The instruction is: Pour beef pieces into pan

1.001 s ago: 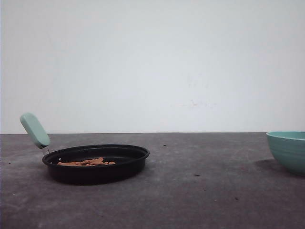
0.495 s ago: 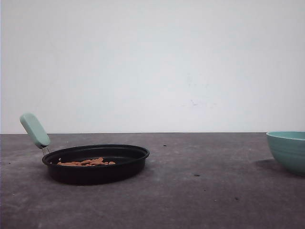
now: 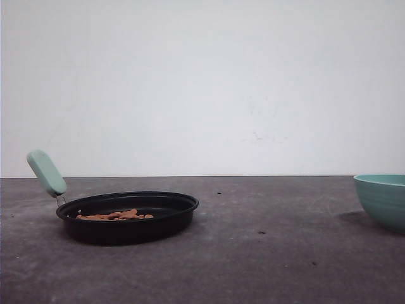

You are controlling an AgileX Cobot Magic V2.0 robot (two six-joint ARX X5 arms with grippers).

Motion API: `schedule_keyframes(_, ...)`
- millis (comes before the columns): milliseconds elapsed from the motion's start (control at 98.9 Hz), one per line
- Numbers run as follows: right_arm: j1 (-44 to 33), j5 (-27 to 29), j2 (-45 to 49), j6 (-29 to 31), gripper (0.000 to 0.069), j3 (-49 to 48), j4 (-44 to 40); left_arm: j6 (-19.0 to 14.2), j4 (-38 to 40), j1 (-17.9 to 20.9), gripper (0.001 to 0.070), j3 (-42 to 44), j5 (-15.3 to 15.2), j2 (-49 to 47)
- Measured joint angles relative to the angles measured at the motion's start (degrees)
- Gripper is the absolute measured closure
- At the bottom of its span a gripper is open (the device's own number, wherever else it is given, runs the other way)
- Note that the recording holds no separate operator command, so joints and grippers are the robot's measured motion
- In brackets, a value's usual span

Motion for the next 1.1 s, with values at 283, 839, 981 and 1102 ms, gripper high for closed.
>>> schedule_keyframes(283, 0.0, 0.0, 0.0, 0.0, 0.0681, 0.0, 0.0, 0.79, 0.0, 0.0, 0.0693, 0.0, 0.0, 0.0)
schedule_keyframes(839, 0.0, 0.0, 0.0, 0.0, 0.0681, 0.0, 0.0, 0.79, 0.0, 0.0, 0.0693, 0.0, 0.0, 0.0)
schedule_keyframes(981, 0.0, 0.0, 0.0, 0.0, 0.0681, 0.0, 0.0, 0.79, 0.02, 0.0, 0.0693, 0.0, 0.0, 0.0)
schedule_keyframes(1102, 0.0, 0.0, 0.0, 0.0, 0.0681, 0.0, 0.0, 0.79, 0.0, 0.0, 0.0693, 0.0, 0.0, 0.0)
